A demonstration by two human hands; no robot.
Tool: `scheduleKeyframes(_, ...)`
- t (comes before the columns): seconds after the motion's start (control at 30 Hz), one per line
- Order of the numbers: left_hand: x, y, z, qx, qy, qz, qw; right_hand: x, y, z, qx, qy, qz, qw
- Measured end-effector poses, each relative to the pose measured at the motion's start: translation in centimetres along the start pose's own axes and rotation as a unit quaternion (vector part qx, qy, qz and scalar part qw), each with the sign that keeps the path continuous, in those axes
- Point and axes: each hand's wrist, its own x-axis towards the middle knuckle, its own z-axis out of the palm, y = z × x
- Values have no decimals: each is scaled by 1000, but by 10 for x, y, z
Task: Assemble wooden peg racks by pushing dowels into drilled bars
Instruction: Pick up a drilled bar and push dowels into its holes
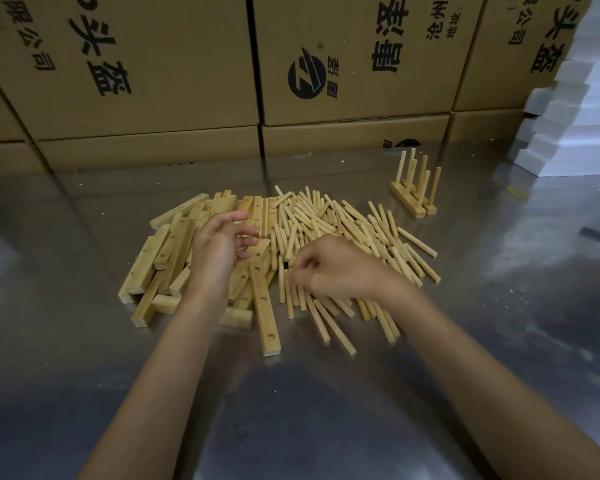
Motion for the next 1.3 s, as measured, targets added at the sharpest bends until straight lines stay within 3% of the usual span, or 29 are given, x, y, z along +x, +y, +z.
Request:
scheduleKeyframes(0.07, 1, 1, -4, -4, 3, -1, 1000, 4, -15, 26, -62, -30, -5, 998)
scheduleKeyframes(0.17, 3, 2, -8, 0, 10, 2, 1000, 6, -22, 52, -166, 8, 4, 986)
scheduleKeyframes(0.33, 2, 4, -8, 8, 6, -1, 1000, 6, -10, 49, -52, 65, 17, 996)
scheduleKeyframes(0.47, 0, 5, -8, 29, -20, -13, 999, 0, -5, 37, 67, 167, 20, 983)
scheduleKeyframes(0.63, -1, 3, -1, -1, -140, -109, 984, -1, -4, 26, 182, 263, -10, 947)
scheduleKeyframes(0.73, -3, 2, 2, -29, -240, -122, 963, -2, -3, 23, 208, 242, -35, 947)
scheduleKeyframes(0.8, -3, 0, 3, -60, -229, -105, 966, -1, 2, 20, 211, 227, -30, 950)
scheduleKeyframes(0.87, -1, 0, 2, -79, -185, -84, 976, 2, 12, 12, 224, 267, 3, 937)
scheduleKeyframes(0.93, 2, 0, -1, -100, -145, -88, 980, 4, 25, 2, 156, 348, 39, 924)
scheduleKeyframes(1.0, 6, -1, -6, -99, -128, -98, 982, 6, 38, -1, 35, 376, 66, 924)
scheduleKeyframes(1.13, 8, -3, -8, -95, -112, -108, 983, 18, 49, 14, -122, 304, 79, 941)
scheduleKeyframes(1.3, 7, 0, -6, -111, -135, -125, 977, 42, 46, 22, -194, 310, 99, 926)
